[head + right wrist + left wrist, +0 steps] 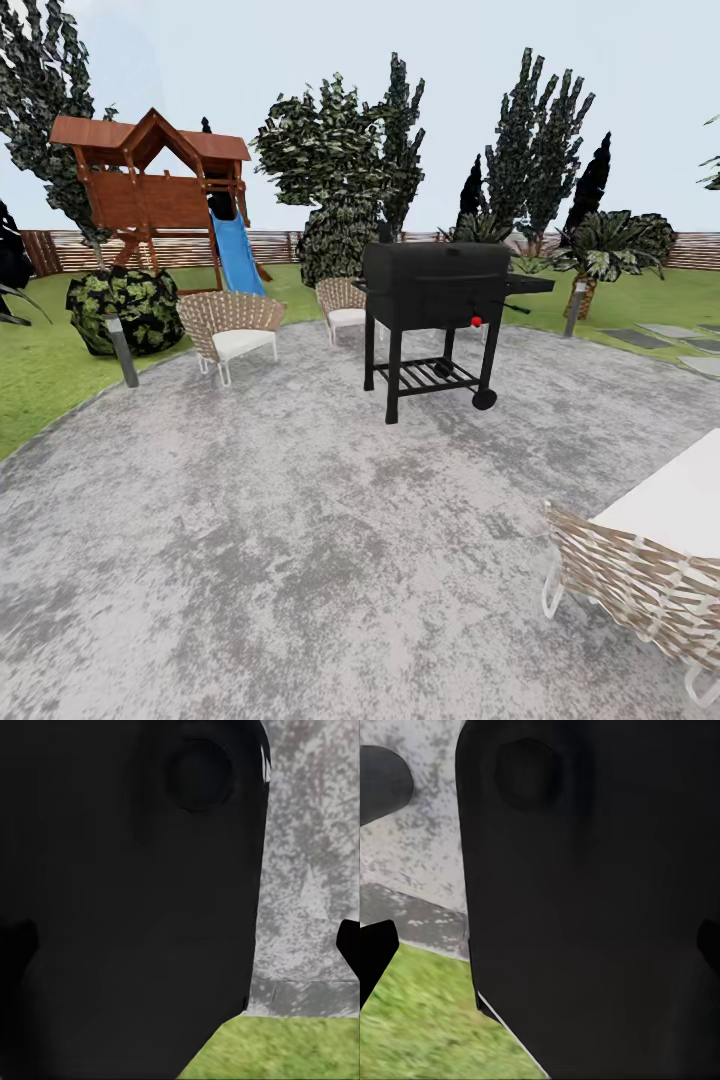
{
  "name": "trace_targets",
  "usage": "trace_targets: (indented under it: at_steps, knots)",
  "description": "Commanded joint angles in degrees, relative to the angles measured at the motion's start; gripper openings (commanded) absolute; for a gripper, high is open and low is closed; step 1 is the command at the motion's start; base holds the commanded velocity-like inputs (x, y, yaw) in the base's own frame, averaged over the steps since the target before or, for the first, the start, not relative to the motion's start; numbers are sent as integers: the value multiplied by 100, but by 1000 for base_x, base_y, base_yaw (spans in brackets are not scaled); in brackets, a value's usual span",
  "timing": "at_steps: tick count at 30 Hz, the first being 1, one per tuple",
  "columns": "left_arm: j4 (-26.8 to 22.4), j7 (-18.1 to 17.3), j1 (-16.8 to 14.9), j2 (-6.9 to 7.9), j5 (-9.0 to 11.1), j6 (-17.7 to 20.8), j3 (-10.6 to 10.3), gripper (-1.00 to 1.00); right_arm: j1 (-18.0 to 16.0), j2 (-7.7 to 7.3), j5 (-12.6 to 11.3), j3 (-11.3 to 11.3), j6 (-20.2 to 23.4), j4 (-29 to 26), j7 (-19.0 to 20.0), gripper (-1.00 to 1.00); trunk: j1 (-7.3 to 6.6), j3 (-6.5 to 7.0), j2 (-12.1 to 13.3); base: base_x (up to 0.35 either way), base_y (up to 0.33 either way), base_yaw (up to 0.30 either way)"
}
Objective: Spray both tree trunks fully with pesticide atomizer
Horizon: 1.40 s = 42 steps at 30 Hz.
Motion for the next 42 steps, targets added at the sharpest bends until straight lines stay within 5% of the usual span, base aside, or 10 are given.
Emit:
trace_targets:
  at_steps: [1, 5, 13, 20, 32, 33, 42]
  knots:
    - [0, 0, -1, 0, 0, 0, 0, 100, -1, 0, 0, 0, 0, 0, 0, 100, 0, -3, -1, 0, 0, 0]
    - [51, -9, -1, -9, -13, -9, -26, 100, -10, 1, 8, -9, -9, -18, 40, 100, 0, -3, -1, 0, 0, 0]
    - [53, -9, -1, -17, -9, -9, -43, 100, -50, 248, 26, -7, -3, -258, -28, 100, 0, -3, -1, 0, 0, 0]
    - [51, -11, -1, -18, -12, -17, -37, 100, -49, 250, 32, -13, -8, -359, -35, 100, 0, -3, -1, 0, 0, 0]
    - [-338, 69, -115, 114, 17, -403, -44, 100, -54, -54, 27, -38, -395, -718, -44, 100, 0, -3, -1, 0, 0, 0]
    - [-727, 76, -346, 123, 27, -1684, -44, 100, -54, -147, 27, -37, -1662, -1872, -44, 100, 0, -3, -1, 0, 0, 0]
    - [-1157, 74, -1083, 133, 27, -1710, -54, 100, -257, -175, 26, -36, -1733, -2693, -44, 100, 0, -3, -1, 0, 0, 0]
